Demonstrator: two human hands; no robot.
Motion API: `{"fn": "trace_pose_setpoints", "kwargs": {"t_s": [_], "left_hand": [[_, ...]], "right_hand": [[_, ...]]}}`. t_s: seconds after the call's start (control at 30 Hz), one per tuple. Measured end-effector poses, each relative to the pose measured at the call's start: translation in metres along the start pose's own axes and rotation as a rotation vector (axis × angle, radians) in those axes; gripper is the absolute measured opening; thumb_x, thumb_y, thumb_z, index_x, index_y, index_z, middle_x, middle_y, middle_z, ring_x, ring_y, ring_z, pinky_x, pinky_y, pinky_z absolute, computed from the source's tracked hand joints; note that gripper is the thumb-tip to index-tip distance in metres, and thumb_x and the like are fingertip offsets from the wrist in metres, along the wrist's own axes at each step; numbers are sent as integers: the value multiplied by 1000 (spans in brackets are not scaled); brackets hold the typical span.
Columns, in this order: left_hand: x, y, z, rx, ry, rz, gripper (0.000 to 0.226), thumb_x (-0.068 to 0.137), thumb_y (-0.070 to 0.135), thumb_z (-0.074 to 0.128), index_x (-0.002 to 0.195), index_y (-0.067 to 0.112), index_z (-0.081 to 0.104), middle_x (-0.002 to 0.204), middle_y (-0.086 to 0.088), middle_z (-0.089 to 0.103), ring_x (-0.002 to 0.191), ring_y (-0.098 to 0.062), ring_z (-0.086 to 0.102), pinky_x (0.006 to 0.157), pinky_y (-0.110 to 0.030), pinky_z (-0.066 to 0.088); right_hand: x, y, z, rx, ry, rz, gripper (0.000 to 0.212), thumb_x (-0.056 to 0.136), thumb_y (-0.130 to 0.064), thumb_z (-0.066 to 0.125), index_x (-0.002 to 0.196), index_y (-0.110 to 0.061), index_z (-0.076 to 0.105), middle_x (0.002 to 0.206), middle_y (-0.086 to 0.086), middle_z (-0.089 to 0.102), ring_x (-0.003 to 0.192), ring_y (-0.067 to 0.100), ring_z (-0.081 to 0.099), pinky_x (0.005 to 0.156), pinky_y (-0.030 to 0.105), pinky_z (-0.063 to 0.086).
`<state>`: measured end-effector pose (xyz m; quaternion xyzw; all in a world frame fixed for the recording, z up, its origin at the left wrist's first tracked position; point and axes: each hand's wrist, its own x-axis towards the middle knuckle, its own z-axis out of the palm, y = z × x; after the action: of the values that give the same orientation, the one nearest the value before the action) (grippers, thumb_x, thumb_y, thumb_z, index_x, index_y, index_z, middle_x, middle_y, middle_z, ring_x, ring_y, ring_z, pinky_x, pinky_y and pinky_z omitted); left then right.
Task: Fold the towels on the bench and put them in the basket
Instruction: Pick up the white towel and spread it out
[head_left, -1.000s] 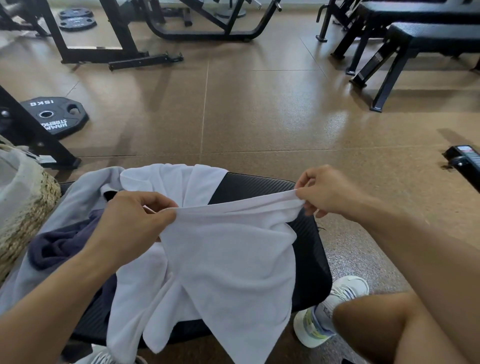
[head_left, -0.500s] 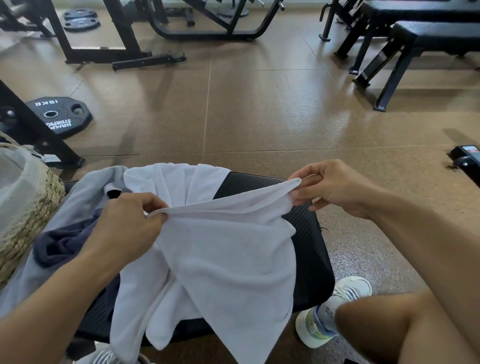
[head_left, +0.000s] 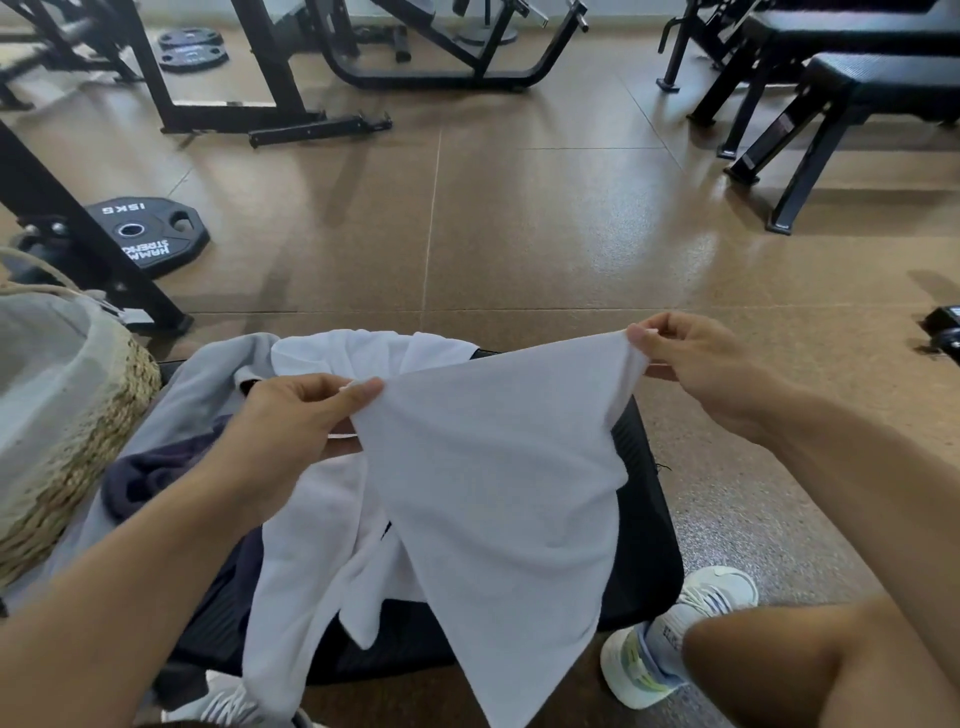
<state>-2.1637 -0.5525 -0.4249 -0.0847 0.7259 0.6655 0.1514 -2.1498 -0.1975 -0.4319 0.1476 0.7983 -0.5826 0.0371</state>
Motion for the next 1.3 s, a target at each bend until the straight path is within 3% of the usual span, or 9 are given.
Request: {"fn": "trace_pose_setpoints", "kwargs": {"t_s": [0.17, 0.23, 0.4, 0.5, 0.6, 0.73, 0.87, 1.07, 1.3], "left_hand": [[1, 3, 8, -127, -44, 8, 23, 93, 27, 66, 90, 5, 71, 93, -10, 78, 87, -21, 76, 72, -26, 61], [-1, 9, 8, -170, -56, 32, 21, 91, 32, 66, 83, 12, 68, 89, -5, 77, 84, -17, 74, 72, -29, 59], [-9, 24, 3, -257, -68, 115, 20, 86, 41, 68, 74, 24, 66, 81, 5, 71, 76, -10, 69, 67, -27, 55], [-17, 30, -5, -264, -69, 198, 23, 82, 36, 71, 65, 26, 61, 73, 8, 67, 71, -8, 66, 60, -25, 56], [-26, 33, -13, -248, -90, 261, 31, 71, 38, 77, 75, 17, 55, 73, 3, 68, 65, -10, 63, 53, -25, 54], [-37, 27, -21, -192, -76, 276, 24, 74, 29, 76, 80, 11, 61, 69, 2, 68, 57, -8, 61, 47, -23, 51], [-42, 17, -33, -87, -147, 256, 31, 72, 31, 86, 85, 8, 69, 77, -8, 64, 65, -17, 62, 52, -28, 54], [-47, 4, -39, -55, -247, 233, 55, 47, 52, 98, 72, 16, 63, 72, -5, 60, 65, -13, 62, 57, -28, 57], [-41, -5, -34, -41, -296, 243, 59, 47, 44, 100, 70, 15, 55, 69, -3, 54, 63, -13, 59, 57, -27, 54]], "right_hand": [[-3, -9, 7, 130, 130, -44, 15, 105, -30, 51, 95, -20, 57, 89, -1, 62, 76, 14, 59, 71, 35, 52], [-6, -13, 5, 128, 178, -88, 16, 104, -35, 53, 94, -24, 60, 86, -2, 63, 76, 15, 58, 70, 39, 47], [-23, -23, -3, -87, 246, -243, 18, 103, -39, 54, 88, -36, 64, 81, -7, 66, 74, 15, 59, 68, 35, 48], [-40, -29, -8, -118, 157, -348, 14, 103, -27, 57, 103, -31, 71, 80, 6, 66, 65, 14, 58, 60, 30, 49], [-56, -36, -17, -139, 31, -393, 11, 96, -15, 65, 95, -20, 75, 70, 7, 66, 50, 13, 55, 45, 25, 51], [-69, -41, -27, -160, -24, -423, 5, 85, -8, 75, 89, -9, 77, 67, -3, 71, 53, 15, 61, 50, 26, 56], [-75, -42, -32, -201, -48, -455, 7, 91, -11, 69, 90, -12, 76, 72, 8, 68, 59, 16, 59, 50, 27, 57], [-75, -38, -32, -307, -163, -373, 14, 102, -12, 54, 94, -13, 65, 80, -11, 61, 71, 3, 58, 59, 35, 62], [-66, -25, -26, -170, -201, -353, 14, 103, -4, 49, 93, -7, 58, 72, -14, 61, 72, 7, 60, 69, 35, 61]]}}
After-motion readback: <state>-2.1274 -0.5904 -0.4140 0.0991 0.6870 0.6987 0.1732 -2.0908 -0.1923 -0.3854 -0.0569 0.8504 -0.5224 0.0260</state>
